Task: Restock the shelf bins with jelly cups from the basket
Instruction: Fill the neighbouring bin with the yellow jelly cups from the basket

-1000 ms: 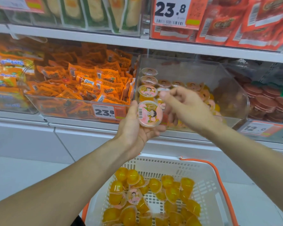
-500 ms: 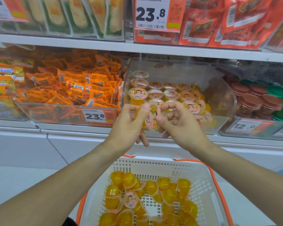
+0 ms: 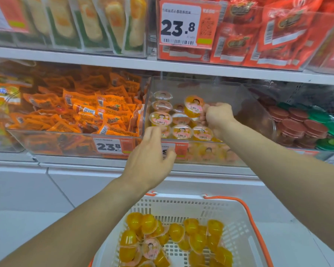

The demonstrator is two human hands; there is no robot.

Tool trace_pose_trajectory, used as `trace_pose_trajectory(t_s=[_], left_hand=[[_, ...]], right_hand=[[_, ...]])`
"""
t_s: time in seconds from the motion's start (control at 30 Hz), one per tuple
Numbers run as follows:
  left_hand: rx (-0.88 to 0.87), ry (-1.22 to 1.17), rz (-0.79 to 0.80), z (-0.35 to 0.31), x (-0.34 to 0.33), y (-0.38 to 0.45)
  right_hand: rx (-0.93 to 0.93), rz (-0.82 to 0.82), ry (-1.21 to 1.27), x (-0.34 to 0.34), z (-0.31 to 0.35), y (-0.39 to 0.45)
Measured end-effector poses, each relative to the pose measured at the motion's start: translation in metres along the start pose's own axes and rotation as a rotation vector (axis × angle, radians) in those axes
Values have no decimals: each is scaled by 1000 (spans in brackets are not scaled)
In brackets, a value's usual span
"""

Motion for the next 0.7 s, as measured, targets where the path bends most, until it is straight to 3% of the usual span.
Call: trace_pose_trajectory(t_s=[0.27, 0.37, 0.5, 0.7], left_hand=[[-49, 48, 43, 15, -16, 2], [-71, 44, 32, 17, -20, 3], [-95, 44, 11, 18, -21, 2], [-98, 21, -19, 17, -19, 2]], right_hand=[[-59, -46, -287, -51, -8, 74], [-10, 62, -344, -60, -7, 85], [43, -90, -425, -64, -6, 96], [53, -175, -376, -64, -7, 91]])
Point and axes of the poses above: each hand's wrist, its own y-axis towards the middle knuckle, its own x-axis out of the back of the hand, z = x × y, the point moved 6 cm from there along y, towards the middle knuckle, and after that the axes turned 7 degrees about -z, right-handed, at the moved point
